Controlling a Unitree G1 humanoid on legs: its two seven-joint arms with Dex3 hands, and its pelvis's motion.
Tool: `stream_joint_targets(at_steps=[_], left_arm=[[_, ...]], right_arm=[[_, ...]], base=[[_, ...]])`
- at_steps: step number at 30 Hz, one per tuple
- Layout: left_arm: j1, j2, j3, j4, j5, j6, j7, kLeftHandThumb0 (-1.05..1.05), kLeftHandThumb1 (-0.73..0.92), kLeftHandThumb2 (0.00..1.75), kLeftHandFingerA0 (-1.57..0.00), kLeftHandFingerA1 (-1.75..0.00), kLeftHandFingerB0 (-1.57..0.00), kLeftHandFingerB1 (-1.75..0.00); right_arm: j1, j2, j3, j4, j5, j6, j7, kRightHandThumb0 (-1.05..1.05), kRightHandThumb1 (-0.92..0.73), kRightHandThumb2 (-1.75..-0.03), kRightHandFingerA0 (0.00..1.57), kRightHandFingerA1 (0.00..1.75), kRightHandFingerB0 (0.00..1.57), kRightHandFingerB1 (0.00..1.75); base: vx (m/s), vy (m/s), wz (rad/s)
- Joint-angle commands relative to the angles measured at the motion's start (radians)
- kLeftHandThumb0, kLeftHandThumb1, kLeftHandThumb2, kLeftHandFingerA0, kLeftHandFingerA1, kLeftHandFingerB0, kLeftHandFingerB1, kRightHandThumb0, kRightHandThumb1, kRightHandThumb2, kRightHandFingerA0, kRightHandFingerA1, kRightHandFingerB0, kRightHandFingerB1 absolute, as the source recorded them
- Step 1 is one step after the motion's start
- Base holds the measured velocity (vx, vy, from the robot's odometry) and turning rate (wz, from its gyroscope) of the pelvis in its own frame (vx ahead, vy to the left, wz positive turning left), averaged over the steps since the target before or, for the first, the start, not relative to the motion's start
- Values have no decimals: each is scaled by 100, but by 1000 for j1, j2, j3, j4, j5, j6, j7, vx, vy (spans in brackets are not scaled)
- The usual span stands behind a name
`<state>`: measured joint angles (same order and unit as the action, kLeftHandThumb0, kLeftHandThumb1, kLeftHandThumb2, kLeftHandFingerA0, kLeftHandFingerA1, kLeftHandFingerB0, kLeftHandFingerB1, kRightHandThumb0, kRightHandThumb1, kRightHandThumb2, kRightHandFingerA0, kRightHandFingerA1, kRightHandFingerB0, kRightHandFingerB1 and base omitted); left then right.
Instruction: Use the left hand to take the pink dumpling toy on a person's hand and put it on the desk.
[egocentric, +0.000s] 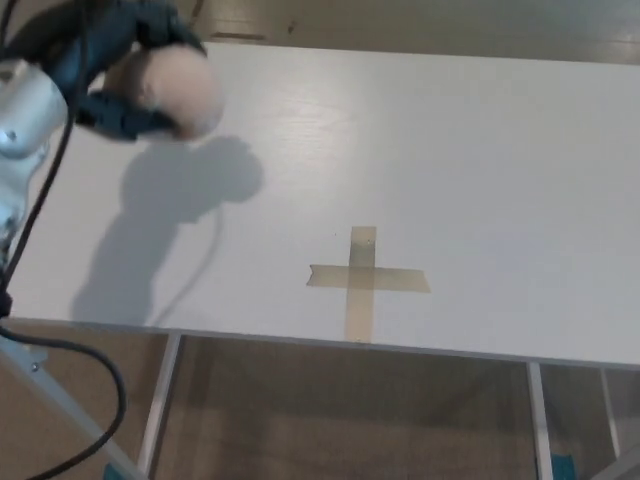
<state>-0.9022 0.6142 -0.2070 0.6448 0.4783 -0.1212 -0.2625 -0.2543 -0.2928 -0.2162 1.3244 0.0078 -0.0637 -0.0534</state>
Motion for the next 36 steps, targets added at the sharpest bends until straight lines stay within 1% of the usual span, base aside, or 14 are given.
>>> stream_joint_targets(at_steps=[1, 5, 8, 13, 21, 22, 23, 24, 25, 26, 27, 31, 32, 36], left_arm=[[21, 10, -88, 58, 106, -47, 65, -28, 76, 64, -79, -130, -86, -56], [44, -13, -148, 65, 137, -48, 101, -26, 74, 64, -66, -153, -86, -69], [84, -34, -166, 39, 131, -50, 108, -35, 69, 66, -67, -146, -79, -53], [122, -52, -176, 34, 128, -66, 120, -23, 74, 63, -64, -151, -73, -47], [173, -65, -201, 35, 135, -41, 73, -22, 73, 63, -67, -138, -62, -43], [169, -70, -202, 41, 130, -28, 56, -22, 72, 62, -71, -126, -60, -42], [158, -67, -214, 34, 131, 28, -27, -33, 63, 59, -56, -43, -25, -30], [148, -64, -229, 24, 146, 72, -78, -28, 47, 96, -1, -48, 0, -48], [133, -62, -255, 5, 177, 143, -146, -59, 40, 76, 0, -20, -2, -19], [124, -64, -269, -8, 194, 186, -181, -59, 40, 76, 0, -20, -2, -19], [118, -66, -276, -8, 204, 211, -191, -75, 46, 77, 0, 0, -1, -4], [109, -62, -273, -29, 207, 284, -209, -78, 44, 84, 0, 0, 0, -6], [114, -56, -266, -44, 199, 283, -211, -90, 49, 59, 0, 0, 0, -15], [118, -44, -250, -106, 179, 298, -245, -89, 47, 59, 0, 0, 0, -11]], right_arm=[[6, -4, -2, -1, -1, 4, 9, -21, -72, -61, 65, 46, 54, 42], [-3, -4, -6, -2, 3, 7, 15, -21, -72, -62, 64, 46, 53, 42], [-6, -2, -2, -2, -1, 10, 13, -20, -71, -61, 64, 46, 52, 42], [-8, -2, -3, -3, 1, 8, 13, -20, -71, -61, 64, 46, 52, 41], [-10, -2, -7, -4, 5, 8, 15, -20, -71, -61, 63, 45, 52, 41], [-13, -4, -8, -4, 5, 9, 17, -20, -71, -61, 63, 45, 52, 41], [-13, -3, -7, -4, 4, 8, 16, -20, -71, -61, 63, 45, 52, 41], [-12, -3, -7, -4, 4, 7, 17, -20, -71, -61, 63, 45, 52, 41], [-10, -3, -8, -4, 5, 5, 18, -20, -71, -61, 63, 45, 52, 41], [-8, -4, -8, -4, 5, 3, 20, -20, -71, -61, 63, 45, 52, 41], [-8, -5, -8, -4, 5, 2, 21, -20, -71, -61, 63, 45, 52, 42], [-15, -5, -9, -3, 6, 7, 21, -20, -71, -61, 63, 45, 52, 42], [-15, -4, -9, -3, 5, 8, 21, -20, -71, -61, 63, 45, 52, 42], [-15, -7, -12, -3, 7, 8, 24, -20, -71, -61, 63, 45, 52, 42]], base=[[0, 0, 0], [0, 0, 0], [0, 0, 0], [0, 0, 0], [0, 0, 0], [0, 0, 0], [0, 0, 0], [0, 0, 0], [0, 0, 0], [0, 0, 0], [0, 0, 0], [0, 0, 0], [0, 0, 0], [0, 0, 0]])
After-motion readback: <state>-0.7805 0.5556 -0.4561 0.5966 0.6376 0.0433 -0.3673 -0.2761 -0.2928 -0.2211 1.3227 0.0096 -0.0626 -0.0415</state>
